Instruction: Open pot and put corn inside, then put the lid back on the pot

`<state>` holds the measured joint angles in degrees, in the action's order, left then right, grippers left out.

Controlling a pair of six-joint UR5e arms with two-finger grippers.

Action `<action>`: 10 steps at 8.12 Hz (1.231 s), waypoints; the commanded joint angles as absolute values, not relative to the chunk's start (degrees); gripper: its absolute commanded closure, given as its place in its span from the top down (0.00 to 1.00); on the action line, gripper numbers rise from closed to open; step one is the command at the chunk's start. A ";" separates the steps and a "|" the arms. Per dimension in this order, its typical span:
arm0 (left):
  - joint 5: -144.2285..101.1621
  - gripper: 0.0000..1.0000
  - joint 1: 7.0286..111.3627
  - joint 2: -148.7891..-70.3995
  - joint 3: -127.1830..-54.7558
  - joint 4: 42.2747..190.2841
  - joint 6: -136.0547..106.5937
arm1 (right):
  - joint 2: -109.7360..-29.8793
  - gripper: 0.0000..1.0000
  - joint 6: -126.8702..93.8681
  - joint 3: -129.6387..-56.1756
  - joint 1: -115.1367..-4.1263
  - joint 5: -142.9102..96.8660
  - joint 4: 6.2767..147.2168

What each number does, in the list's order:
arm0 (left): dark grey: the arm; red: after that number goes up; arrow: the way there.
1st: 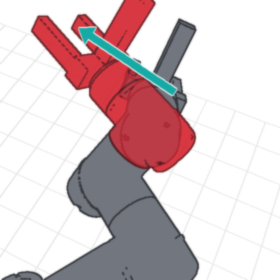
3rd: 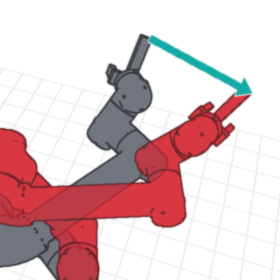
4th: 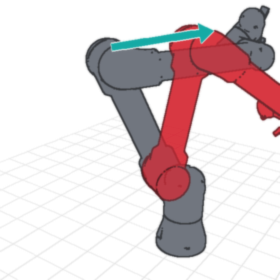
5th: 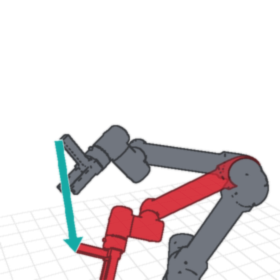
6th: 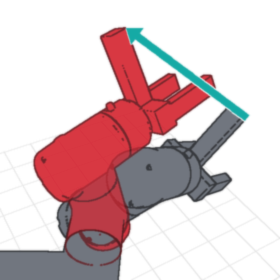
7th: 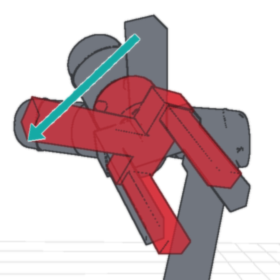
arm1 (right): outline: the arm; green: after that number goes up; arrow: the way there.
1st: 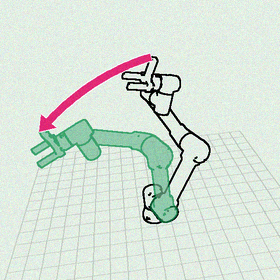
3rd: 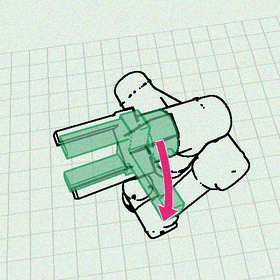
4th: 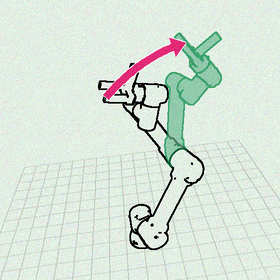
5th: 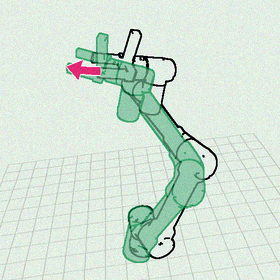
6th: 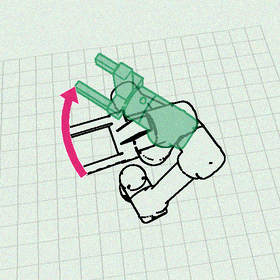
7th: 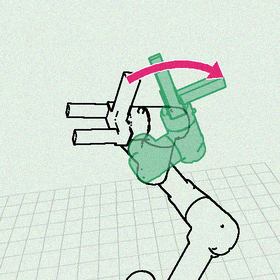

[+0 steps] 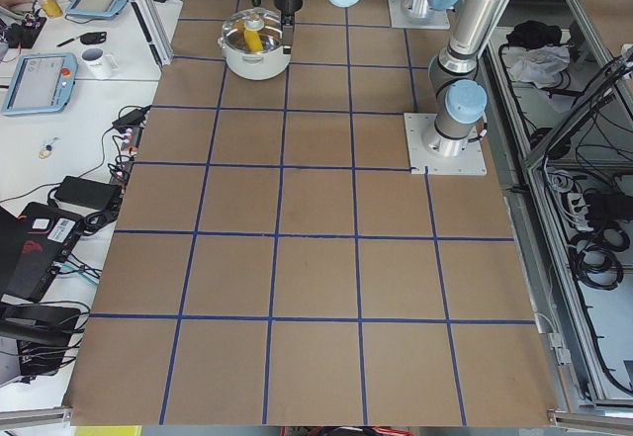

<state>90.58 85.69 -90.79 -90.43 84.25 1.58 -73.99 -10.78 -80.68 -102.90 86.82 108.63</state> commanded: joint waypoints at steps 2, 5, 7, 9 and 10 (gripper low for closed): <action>90.70 1.00 85.69 -90.88 -90.44 84.29 1.58 | -88.32 1.00 -2.76 -86.57 -91.62 87.19 90.15; 90.70 1.00 85.69 -90.88 -90.44 84.29 1.58 | -89.12 1.00 2.90 -86.75 -89.47 87.54 86.75; 90.70 1.00 85.69 -90.88 -90.44 84.29 1.58 | -89.12 1.00 2.99 -86.75 -89.30 87.63 87.36; 90.70 1.00 85.69 -90.88 -90.44 84.37 1.67 | -89.12 1.00 2.99 -86.75 -89.30 89.63 87.36; 90.70 1.00 85.69 -90.88 -90.53 84.37 1.67 | -89.12 1.00 2.99 -86.75 -89.38 91.30 87.54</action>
<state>90.70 85.69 -90.88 -90.45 84.35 1.62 -89.11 2.97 -86.75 -89.33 88.71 87.31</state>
